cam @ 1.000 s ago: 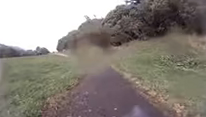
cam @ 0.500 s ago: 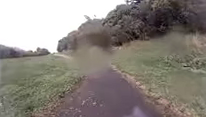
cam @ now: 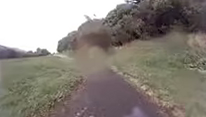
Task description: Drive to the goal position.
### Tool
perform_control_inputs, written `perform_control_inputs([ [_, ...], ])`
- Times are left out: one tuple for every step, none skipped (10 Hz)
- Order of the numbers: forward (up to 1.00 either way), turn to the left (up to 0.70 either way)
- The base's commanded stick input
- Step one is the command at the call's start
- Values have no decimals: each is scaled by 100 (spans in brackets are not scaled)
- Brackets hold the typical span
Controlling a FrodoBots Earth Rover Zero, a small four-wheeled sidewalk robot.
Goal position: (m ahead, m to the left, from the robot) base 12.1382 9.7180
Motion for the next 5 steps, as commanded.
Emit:
perform_control_inputs([
  [70, 0],
  [70, 0],
  [70, 0],
  [70, 0],
  [70, 0],
])
